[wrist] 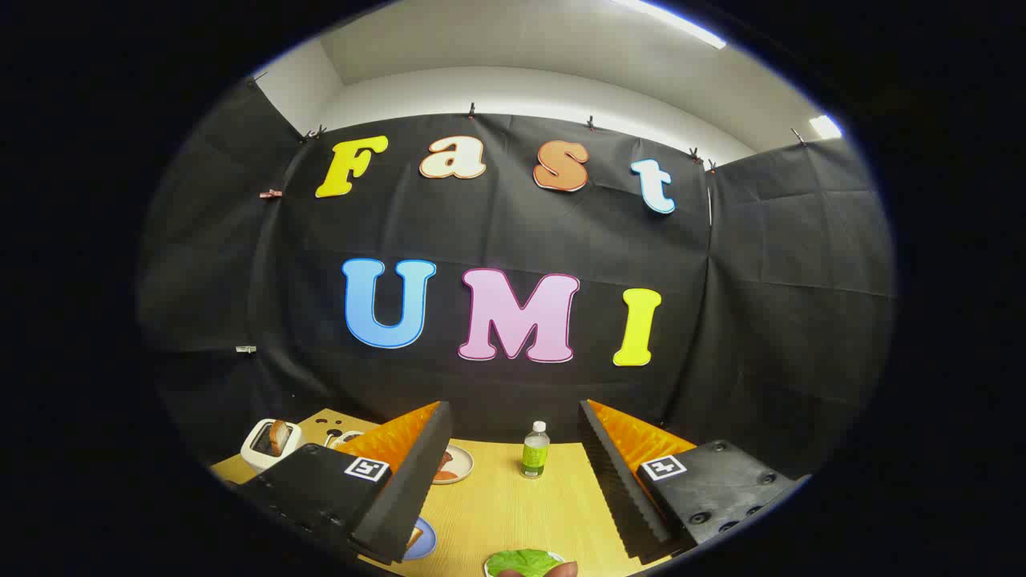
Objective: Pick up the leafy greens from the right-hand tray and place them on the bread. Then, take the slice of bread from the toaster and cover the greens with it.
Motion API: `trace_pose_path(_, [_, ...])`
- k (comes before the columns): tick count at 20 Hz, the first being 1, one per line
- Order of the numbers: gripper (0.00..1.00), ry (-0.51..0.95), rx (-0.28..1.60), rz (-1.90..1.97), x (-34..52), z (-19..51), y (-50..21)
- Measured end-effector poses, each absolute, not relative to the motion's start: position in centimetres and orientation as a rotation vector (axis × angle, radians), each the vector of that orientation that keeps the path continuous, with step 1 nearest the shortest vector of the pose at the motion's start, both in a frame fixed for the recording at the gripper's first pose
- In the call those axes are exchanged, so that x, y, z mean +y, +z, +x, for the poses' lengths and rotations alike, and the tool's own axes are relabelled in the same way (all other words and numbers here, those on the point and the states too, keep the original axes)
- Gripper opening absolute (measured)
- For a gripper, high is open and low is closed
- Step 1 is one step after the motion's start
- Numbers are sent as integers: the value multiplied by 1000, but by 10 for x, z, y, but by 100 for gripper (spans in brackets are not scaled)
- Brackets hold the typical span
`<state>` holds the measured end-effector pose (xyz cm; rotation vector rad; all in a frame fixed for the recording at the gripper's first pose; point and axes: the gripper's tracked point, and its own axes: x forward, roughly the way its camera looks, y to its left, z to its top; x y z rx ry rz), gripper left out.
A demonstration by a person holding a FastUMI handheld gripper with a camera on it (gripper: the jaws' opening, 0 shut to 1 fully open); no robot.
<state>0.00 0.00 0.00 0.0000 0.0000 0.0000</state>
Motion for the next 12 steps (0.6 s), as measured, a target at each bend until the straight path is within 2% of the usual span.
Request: trace_pose_path(12, [98, -6, 6, -8, -12, 1, -3])
